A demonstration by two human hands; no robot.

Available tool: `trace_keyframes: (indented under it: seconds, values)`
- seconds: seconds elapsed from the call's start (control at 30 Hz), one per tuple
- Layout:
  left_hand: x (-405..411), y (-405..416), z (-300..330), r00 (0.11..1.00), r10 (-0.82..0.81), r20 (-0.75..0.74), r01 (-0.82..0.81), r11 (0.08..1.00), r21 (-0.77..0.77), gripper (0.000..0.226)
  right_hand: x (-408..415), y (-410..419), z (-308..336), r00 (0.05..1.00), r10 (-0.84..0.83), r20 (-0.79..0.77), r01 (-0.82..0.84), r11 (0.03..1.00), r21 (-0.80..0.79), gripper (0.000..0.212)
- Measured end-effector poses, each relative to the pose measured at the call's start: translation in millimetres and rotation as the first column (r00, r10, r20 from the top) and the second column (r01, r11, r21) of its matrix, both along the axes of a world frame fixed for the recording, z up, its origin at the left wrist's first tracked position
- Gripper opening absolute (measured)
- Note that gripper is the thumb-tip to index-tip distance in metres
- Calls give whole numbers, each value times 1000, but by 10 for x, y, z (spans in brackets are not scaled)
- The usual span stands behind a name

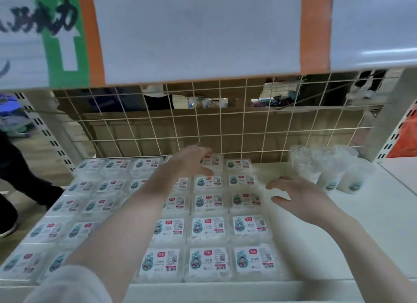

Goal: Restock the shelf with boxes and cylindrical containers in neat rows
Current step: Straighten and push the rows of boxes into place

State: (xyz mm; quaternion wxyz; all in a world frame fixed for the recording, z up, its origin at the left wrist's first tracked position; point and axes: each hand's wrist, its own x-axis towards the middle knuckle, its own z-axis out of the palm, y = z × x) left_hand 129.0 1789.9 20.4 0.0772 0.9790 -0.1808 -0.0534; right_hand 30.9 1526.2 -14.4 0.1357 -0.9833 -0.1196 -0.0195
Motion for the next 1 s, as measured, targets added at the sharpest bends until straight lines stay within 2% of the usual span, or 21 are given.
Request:
trace_keyframes:
  seconds: [0.17,0.33,0.77,1.0]
  values:
    - [110,10,-153,999,-24,36,23,1000,6,67,-28,-19,-14,1000,-16,-17,16,1000,17,28]
    - [196,5,-322,997,-8,82,7,1000,9,72,-22,-53,6,999,-32,-35,32,999,11,29]
    - [219,11,-379,995,-32,98,30,999,22,64,46,-63,-35,996,-62,-67,63,998,10,29]
    - [-106,69,-365,956,42,292,-14,995,-98,49,-39,-65,-119,974,-220,49,220,975,7,32]
